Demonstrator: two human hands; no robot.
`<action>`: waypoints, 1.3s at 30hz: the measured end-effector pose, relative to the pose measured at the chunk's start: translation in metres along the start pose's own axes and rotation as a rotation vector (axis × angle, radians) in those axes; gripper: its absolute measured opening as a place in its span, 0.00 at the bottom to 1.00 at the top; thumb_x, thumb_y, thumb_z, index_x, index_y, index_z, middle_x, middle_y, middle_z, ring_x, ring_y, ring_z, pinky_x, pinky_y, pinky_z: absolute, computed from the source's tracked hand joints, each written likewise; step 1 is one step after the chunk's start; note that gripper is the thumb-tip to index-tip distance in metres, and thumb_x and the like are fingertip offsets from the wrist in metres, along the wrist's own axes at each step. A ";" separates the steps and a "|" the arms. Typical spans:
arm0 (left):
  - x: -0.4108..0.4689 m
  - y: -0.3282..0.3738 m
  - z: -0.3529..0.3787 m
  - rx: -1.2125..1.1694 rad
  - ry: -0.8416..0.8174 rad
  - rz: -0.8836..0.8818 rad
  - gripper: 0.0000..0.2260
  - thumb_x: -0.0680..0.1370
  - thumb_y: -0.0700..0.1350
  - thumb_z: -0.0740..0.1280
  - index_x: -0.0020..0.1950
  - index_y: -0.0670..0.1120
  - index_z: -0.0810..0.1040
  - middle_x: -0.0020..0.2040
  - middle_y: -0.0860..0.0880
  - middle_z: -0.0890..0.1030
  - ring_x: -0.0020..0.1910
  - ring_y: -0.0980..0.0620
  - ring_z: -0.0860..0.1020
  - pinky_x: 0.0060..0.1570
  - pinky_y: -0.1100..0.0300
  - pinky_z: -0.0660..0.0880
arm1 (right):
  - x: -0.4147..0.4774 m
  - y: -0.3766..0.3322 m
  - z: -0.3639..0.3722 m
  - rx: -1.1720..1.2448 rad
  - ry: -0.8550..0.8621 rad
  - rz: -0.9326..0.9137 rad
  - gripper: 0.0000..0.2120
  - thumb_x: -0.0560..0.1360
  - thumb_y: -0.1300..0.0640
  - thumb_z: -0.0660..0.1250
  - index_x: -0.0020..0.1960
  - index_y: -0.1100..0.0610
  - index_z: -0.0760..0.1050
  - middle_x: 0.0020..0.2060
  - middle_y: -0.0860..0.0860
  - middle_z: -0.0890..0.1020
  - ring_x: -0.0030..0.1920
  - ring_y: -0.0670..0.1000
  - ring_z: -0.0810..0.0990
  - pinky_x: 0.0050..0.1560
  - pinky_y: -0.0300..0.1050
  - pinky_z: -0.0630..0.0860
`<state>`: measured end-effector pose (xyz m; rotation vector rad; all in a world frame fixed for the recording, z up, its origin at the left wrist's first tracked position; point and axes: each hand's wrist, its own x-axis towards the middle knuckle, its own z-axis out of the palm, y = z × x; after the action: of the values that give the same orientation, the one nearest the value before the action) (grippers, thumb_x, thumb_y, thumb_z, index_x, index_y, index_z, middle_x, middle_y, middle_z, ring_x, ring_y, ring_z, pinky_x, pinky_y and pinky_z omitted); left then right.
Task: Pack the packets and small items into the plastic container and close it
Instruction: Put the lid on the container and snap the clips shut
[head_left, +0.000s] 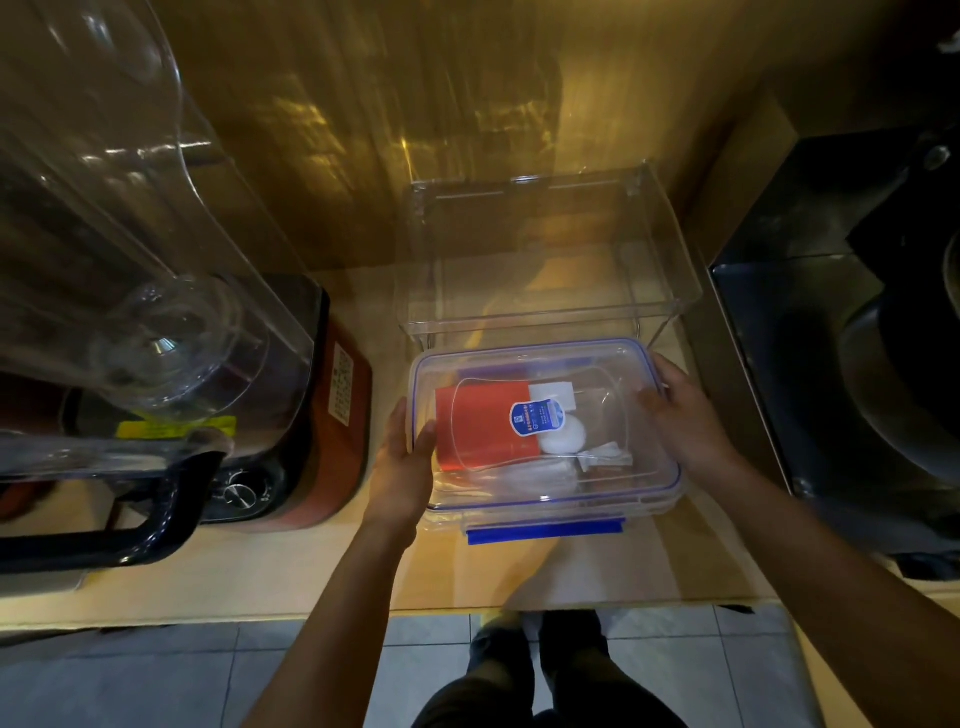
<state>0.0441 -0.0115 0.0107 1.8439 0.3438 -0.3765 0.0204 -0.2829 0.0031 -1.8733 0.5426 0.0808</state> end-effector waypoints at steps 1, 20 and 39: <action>0.000 -0.001 0.000 -0.008 0.011 -0.030 0.21 0.80 0.51 0.60 0.72 0.55 0.63 0.67 0.49 0.74 0.63 0.47 0.74 0.63 0.47 0.72 | -0.001 0.001 0.001 0.022 -0.001 0.001 0.16 0.77 0.56 0.59 0.63 0.46 0.72 0.53 0.49 0.82 0.52 0.52 0.81 0.51 0.52 0.79; -0.019 -0.012 -0.018 -0.135 -0.119 -0.095 0.29 0.77 0.40 0.66 0.72 0.60 0.59 0.57 0.52 0.76 0.52 0.60 0.78 0.51 0.57 0.78 | -0.022 0.010 -0.008 -0.014 -0.051 0.009 0.12 0.77 0.54 0.63 0.60 0.46 0.70 0.52 0.49 0.81 0.45 0.43 0.81 0.39 0.37 0.79; -0.039 -0.014 0.057 1.190 -0.153 0.683 0.31 0.74 0.70 0.49 0.75 0.60 0.53 0.75 0.47 0.62 0.75 0.40 0.57 0.67 0.34 0.46 | 0.052 -0.053 0.011 -0.654 -0.478 0.157 0.32 0.71 0.33 0.61 0.50 0.63 0.80 0.45 0.57 0.82 0.46 0.54 0.80 0.43 0.43 0.72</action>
<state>-0.0019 -0.0637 -0.0006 2.8794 -0.7922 -0.2358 0.0909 -0.2763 0.0293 -2.3246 0.3445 0.8771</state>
